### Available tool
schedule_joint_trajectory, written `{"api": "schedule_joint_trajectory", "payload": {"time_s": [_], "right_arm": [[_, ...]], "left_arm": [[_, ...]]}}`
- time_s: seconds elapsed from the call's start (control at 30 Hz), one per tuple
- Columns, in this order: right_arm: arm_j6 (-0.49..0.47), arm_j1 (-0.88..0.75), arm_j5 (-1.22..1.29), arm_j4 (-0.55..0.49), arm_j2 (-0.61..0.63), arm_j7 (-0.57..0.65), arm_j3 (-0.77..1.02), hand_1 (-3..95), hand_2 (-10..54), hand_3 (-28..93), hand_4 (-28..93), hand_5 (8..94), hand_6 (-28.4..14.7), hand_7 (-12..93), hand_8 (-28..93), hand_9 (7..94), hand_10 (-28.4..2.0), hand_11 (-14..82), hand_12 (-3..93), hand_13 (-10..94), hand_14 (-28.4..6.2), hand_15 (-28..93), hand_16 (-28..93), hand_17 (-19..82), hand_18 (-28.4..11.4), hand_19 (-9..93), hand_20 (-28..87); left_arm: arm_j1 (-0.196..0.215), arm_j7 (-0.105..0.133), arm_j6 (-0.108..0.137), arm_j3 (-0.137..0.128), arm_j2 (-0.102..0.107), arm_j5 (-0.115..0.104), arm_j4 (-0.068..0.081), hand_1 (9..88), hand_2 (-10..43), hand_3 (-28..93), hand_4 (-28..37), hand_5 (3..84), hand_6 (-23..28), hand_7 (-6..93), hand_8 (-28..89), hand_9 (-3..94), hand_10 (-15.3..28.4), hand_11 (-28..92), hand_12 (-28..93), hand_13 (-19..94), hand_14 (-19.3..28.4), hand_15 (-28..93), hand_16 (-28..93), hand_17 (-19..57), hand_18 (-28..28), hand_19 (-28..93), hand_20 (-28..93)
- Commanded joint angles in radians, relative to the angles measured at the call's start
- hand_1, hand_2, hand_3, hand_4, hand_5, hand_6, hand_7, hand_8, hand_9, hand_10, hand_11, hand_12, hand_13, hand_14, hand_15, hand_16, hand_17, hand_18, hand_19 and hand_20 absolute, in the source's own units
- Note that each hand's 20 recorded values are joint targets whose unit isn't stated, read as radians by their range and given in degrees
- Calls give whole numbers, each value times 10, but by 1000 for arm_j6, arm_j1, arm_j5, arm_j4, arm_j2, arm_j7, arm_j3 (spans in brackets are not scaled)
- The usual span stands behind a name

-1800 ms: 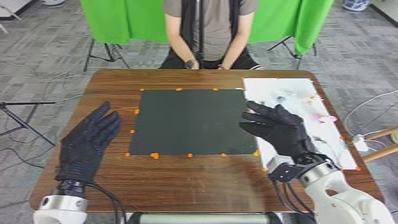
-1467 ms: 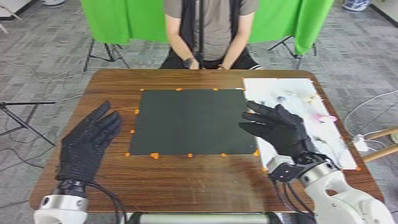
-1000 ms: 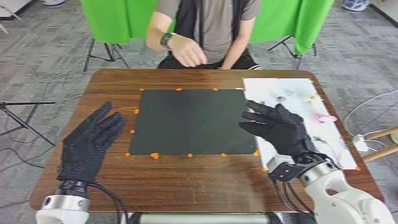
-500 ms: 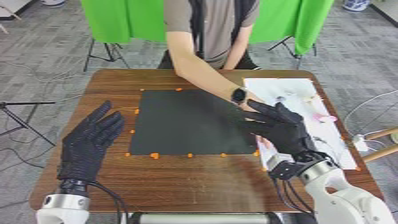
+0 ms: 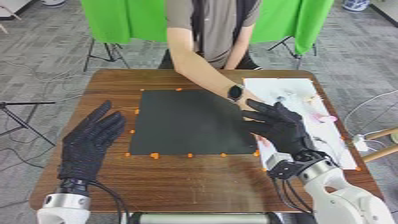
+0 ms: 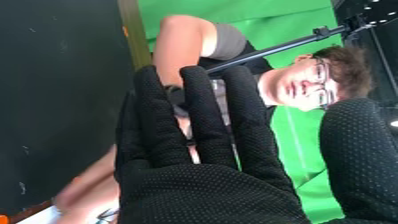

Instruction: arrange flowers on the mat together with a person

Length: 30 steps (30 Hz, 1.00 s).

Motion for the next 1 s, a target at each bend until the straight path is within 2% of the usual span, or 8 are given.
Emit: {"api": "schedule_joint_trajectory", "payload": {"time_s": [0.03, 0.27, 0.37, 0.43, 0.6, 0.63, 1.0], "right_arm": [[23, -14, -1, -6, -3, -6, -2, 98, 180, 778, -283, 467, -32, 120, -134, 478, -157, 81, 87, 388, -211, 122, 171, 59, -167, 345, 127], [18, -17, -1, -7, -8, -4, 0, 97, 181, 779, -283, 468, -32, 121, -135, 479, -157, 81, 86, 391, -210, 126, 169, 60, -167, 348, 127], [23, -20, 0, -8, -4, -4, -1, 98, 181, 779, -283, 468, -32, 121, -135, 480, -158, 82, 86, 391, -211, 126, 168, 60, -167, 348, 127], [23, -22, 2, -9, -4, -3, -2, 98, 181, 778, -283, 468, -32, 121, -135, 480, -158, 82, 86, 390, -211, 126, 167, 60, -167, 349, 127], [21, -24, 0, -9, -3, -6, -5, 98, 181, 779, -283, 468, -33, 121, -135, 481, -158, 82, 86, 390, -212, 126, 167, 61, -167, 351, 126], [22, -26, 0, -10, -1, -6, -5, 98, 181, 779, -283, 469, -33, 121, -135, 481, -159, 82, 86, 391, -212, 127, 167, 61, -167, 351, 126], [23, -34, 2, -14, -3, -1, -3, 99, 181, 778, -283, 470, -33, 122, -136, 482, -158, 83, 86, 391, -212, 129, 166, 61, -167, 352, 125]], "left_arm": [[-1, -11, 5, 9, -3, -4, 8, 235, 82, 782, -249, 375, 97, 106, -100, 326, 195, 186, 73, 245, 196, 255, -71, -87, 193, 496, 13], [9, -7, 9, 6, -2, -7, 5, 235, 82, 782, -249, 376, 97, 106, -100, 327, 195, 187, 73, 246, 195, 255, -72, -88, 193, 497, 12], [4, -13, 10, 9, -2, -6, 6, 235, 82, 782, -249, 376, 97, 106, -100, 327, 195, 187, 73, 246, 196, 258, -71, -88, 193, 497, 11], [4, -16, 1, 9, -4, -5, 7, 235, 82, 782, -249, 376, 97, 106, -100, 327, 196, 187, 72, 247, 197, 258, -71, -88, 194, 498, 11], [-1, -8, 6, 20, 6, -7, 9, 235, 82, 782, -250, 376, 98, 108, -100, 327, 195, 188, 73, 247, 197, 259, -72, -89, 195, 500, 11], [-2, -18, 0, 17, 1, -4, 9, 235, 82, 782, -250, 376, 98, 108, -100, 327, 195, 188, 73, 247, 197, 260, -72, -89, 195, 500, 11], [4, -25, -3, 15, -4, -1, 7, 234, 82, 783, -249, 377, 98, 107, -100, 328, 196, 190, 74, 248, 198, 260, -72, -89, 196, 502, 10]]}}
